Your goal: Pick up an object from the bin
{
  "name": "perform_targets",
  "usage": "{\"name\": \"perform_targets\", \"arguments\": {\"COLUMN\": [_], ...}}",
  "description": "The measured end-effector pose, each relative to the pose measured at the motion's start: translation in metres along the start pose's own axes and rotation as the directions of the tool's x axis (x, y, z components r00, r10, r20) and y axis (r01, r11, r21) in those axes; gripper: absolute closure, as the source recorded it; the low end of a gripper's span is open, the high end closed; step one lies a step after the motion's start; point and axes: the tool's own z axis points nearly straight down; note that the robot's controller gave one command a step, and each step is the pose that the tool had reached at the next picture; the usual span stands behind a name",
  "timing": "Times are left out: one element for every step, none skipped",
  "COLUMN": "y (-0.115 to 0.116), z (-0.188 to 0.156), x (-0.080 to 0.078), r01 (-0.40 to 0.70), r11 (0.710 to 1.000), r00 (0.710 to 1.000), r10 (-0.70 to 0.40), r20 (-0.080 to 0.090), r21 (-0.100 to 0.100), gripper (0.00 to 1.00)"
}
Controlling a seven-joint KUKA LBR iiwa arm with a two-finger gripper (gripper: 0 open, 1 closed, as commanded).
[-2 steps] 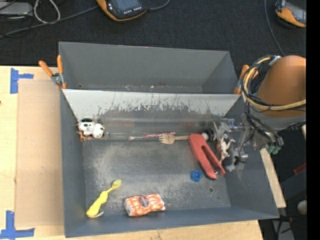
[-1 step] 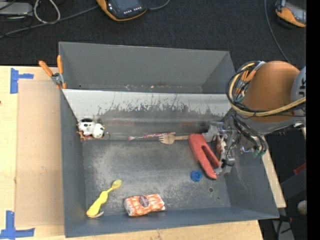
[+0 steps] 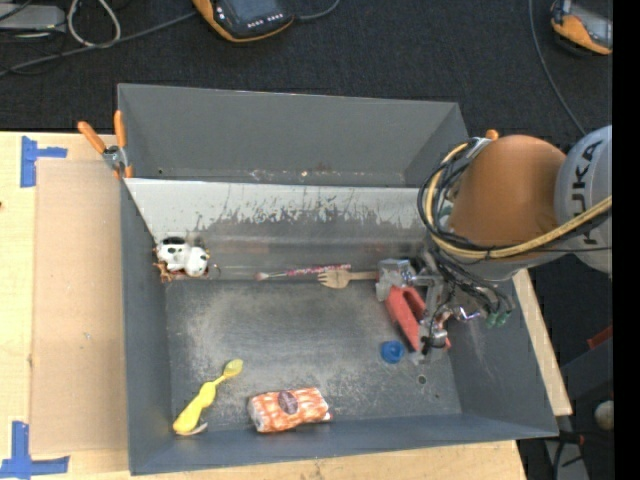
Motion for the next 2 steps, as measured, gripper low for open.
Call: {"name": "perform_targets", "arguments": {"y": [0.0341,0.0416], "z": [0.0005,-0.0006], "x": [0.0014,0.0098], "r01": [0.057,-0.168], "r11": [0.998,0.986], "r00": [0.998,0.986], "r10": [-0.057,0.168], "r20": [0.001,-0.002], "r21": [-0.002,-0.001], "gripper": [0.00,0.00]}}
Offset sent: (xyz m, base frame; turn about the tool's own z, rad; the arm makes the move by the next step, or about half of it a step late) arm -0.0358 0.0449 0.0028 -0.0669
